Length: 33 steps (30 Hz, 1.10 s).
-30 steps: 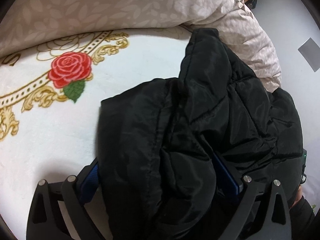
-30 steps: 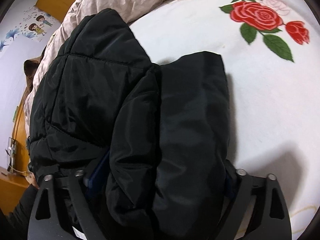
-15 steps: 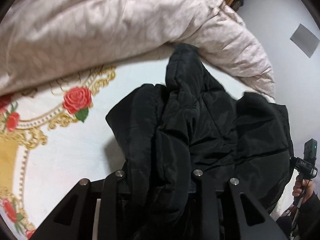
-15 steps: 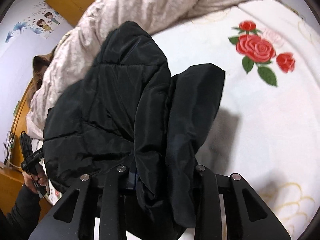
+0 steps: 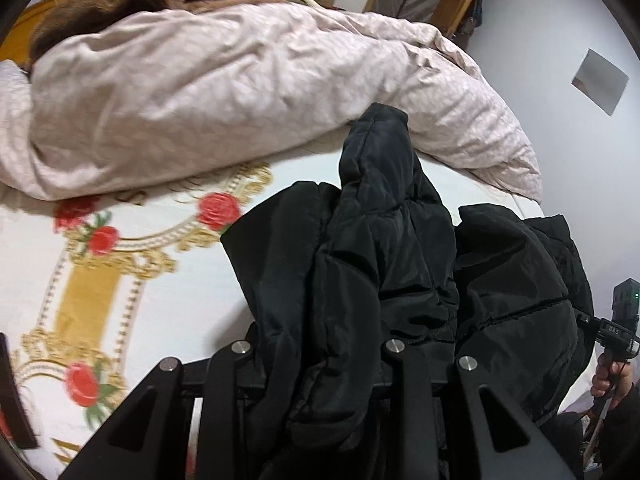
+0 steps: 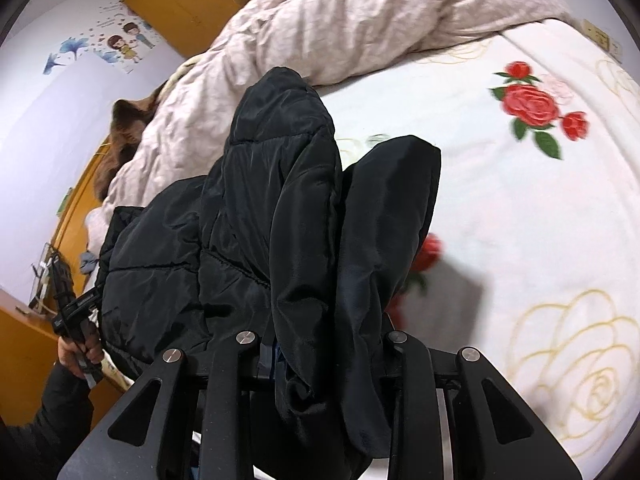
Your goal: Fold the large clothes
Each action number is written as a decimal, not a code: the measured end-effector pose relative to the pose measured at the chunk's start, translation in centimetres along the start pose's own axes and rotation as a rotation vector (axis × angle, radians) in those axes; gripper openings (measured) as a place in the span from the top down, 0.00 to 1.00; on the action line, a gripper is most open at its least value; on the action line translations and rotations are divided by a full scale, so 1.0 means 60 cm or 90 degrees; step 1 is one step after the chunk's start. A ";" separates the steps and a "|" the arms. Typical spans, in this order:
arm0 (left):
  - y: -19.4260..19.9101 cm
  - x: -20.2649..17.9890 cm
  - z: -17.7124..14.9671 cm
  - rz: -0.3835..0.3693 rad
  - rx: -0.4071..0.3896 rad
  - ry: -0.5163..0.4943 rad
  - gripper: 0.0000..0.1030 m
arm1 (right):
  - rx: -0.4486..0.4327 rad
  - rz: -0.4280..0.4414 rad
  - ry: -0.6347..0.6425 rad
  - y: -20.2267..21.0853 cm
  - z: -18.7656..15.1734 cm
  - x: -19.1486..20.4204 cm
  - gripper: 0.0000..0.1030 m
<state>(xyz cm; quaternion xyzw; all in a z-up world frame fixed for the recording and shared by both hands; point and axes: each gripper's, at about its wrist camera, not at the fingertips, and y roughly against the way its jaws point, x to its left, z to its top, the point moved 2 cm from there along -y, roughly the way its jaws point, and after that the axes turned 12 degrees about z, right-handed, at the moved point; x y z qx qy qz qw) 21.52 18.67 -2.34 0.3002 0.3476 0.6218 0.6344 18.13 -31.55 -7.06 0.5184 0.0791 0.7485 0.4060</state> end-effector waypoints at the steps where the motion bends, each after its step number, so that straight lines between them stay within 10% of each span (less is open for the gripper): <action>1: 0.003 0.015 0.005 0.006 -0.003 0.001 0.71 | 0.001 0.007 0.003 -0.011 -0.003 0.013 0.73; 11: -0.051 0.187 0.018 0.091 0.001 0.039 0.65 | 0.047 0.043 0.014 -0.194 -0.036 0.072 0.66; 15: -0.130 0.220 -0.021 0.138 0.061 0.083 0.48 | 0.091 -0.028 -0.035 -0.259 -0.059 0.026 0.42; 26: -0.003 0.250 -0.013 0.231 -0.064 0.126 0.36 | 0.003 -0.098 0.092 -0.142 -0.023 0.114 0.39; 33: -0.075 0.157 0.028 0.190 -0.048 0.028 0.36 | 0.053 -0.128 0.161 -0.256 0.004 0.147 0.39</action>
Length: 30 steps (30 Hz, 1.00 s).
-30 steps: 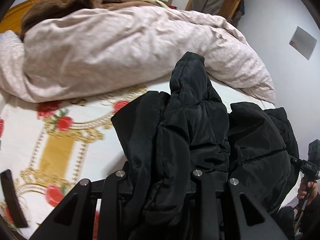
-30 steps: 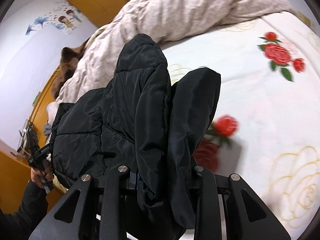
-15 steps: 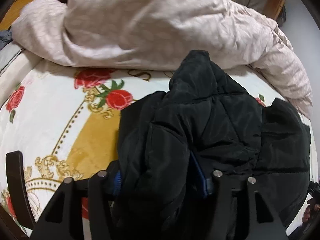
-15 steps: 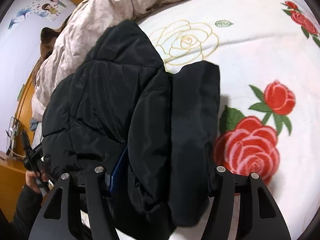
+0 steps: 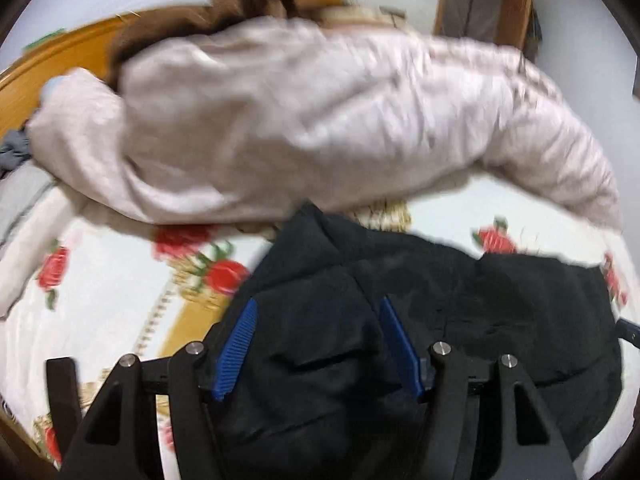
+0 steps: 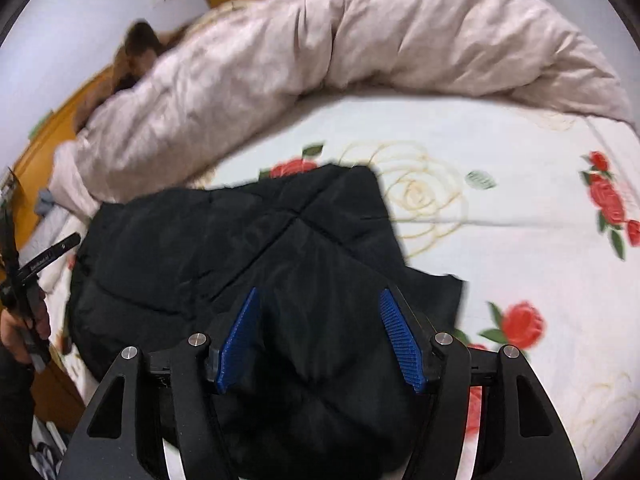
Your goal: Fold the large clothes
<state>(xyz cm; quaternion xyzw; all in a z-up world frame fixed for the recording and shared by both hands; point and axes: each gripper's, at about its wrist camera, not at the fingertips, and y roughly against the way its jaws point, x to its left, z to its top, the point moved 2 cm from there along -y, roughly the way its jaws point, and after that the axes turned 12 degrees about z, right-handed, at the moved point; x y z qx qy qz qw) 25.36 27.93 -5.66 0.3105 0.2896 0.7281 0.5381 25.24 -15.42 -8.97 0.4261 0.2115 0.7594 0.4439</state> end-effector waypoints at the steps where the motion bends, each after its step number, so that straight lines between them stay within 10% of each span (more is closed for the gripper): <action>1: -0.027 -0.010 -0.003 0.016 0.013 -0.012 0.36 | 0.018 -0.015 -0.004 -0.027 0.002 -0.007 0.39; 10: -0.055 -0.005 -0.012 0.046 0.030 0.005 0.32 | 0.039 -0.037 0.000 -0.057 -0.009 -0.027 0.39; 30: 0.393 -0.059 -0.200 -0.016 -0.035 0.013 0.25 | -0.065 -0.040 0.069 0.261 -0.229 0.144 0.38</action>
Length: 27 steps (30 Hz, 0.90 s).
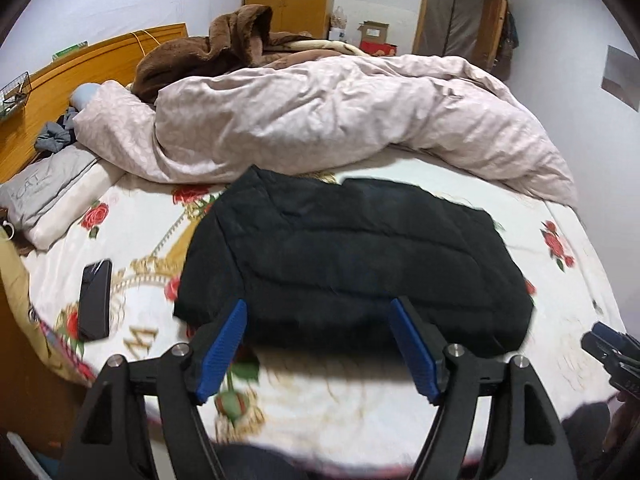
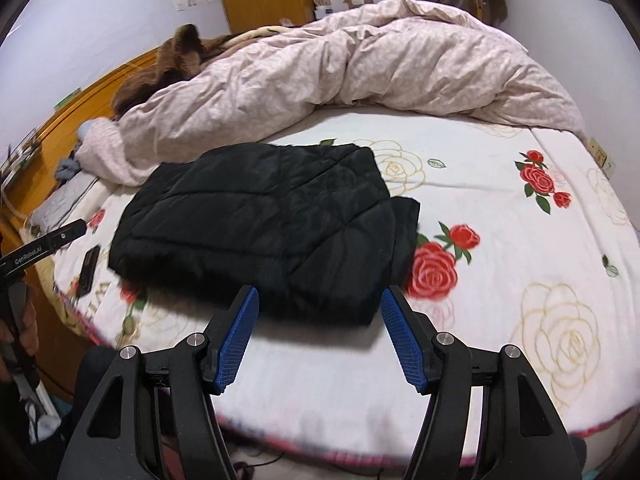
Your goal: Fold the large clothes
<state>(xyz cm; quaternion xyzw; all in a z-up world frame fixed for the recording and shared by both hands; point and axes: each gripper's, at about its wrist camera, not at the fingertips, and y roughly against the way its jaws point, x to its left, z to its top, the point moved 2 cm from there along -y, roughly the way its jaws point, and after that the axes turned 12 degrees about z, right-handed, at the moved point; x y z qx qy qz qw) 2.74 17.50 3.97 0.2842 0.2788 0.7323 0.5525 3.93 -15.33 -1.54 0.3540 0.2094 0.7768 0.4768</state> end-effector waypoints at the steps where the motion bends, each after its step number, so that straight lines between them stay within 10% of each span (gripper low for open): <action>1: 0.015 -0.004 -0.011 0.003 -0.003 0.000 0.25 | -0.001 -0.002 0.007 0.009 -0.008 0.008 0.38; 27: 0.046 -0.036 -0.079 0.012 0.030 -0.001 0.24 | 0.029 -0.028 0.074 0.017 -0.058 0.070 0.38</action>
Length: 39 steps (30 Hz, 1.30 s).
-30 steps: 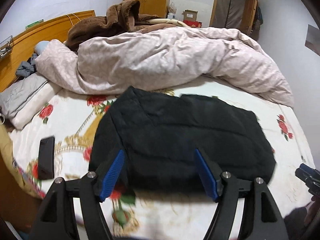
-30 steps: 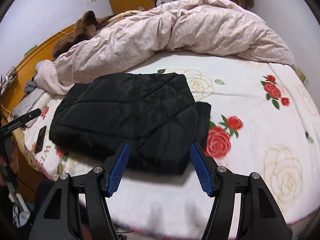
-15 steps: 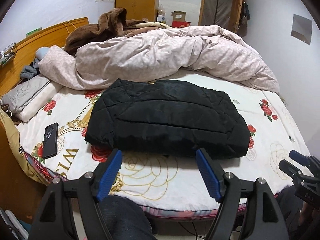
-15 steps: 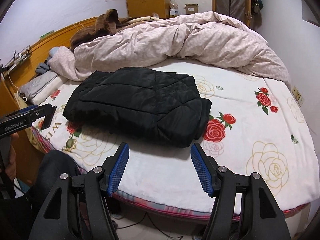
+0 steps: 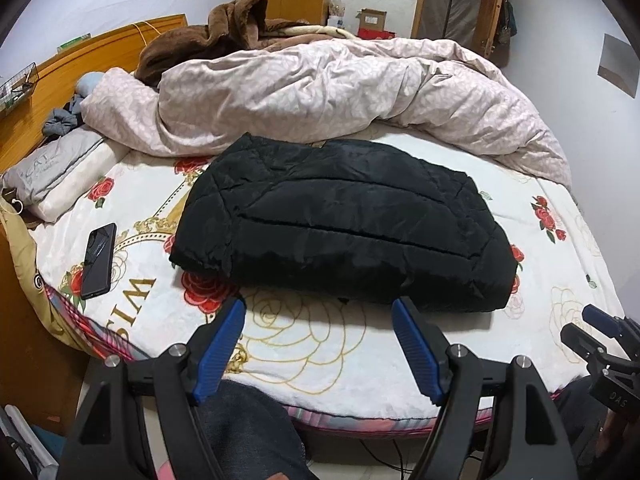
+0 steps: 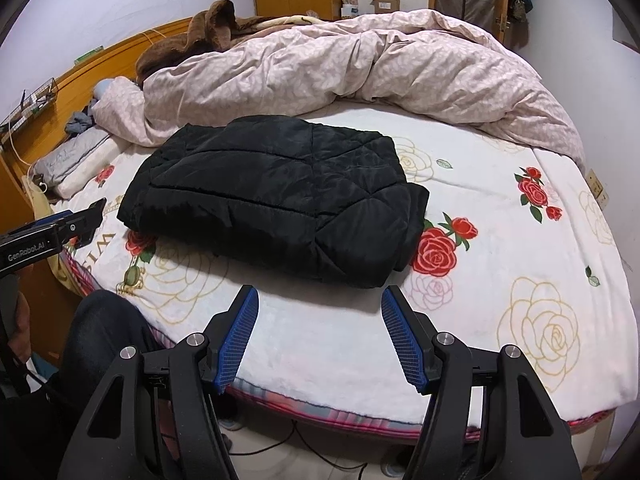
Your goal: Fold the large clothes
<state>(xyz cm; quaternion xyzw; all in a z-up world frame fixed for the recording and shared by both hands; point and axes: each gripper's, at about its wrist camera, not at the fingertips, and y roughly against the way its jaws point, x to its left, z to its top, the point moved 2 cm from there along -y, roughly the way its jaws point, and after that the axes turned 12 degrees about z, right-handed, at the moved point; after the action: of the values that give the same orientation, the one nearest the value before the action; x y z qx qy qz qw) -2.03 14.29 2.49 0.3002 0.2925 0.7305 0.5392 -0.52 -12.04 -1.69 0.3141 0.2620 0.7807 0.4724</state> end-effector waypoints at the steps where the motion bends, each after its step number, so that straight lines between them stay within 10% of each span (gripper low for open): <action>1: 0.000 0.001 -0.002 0.000 0.001 0.001 0.24 | 0.001 0.000 0.001 -0.001 0.000 0.001 0.38; 39: -0.003 -0.001 -0.001 0.005 0.000 -0.003 0.24 | 0.013 -0.001 0.001 -0.011 0.000 -0.001 0.38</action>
<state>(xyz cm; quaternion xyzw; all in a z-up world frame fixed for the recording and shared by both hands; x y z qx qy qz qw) -1.95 14.28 2.31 0.3031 0.2896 0.7321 0.5370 -0.16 -11.81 -2.17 0.3179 0.2711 0.7778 0.4696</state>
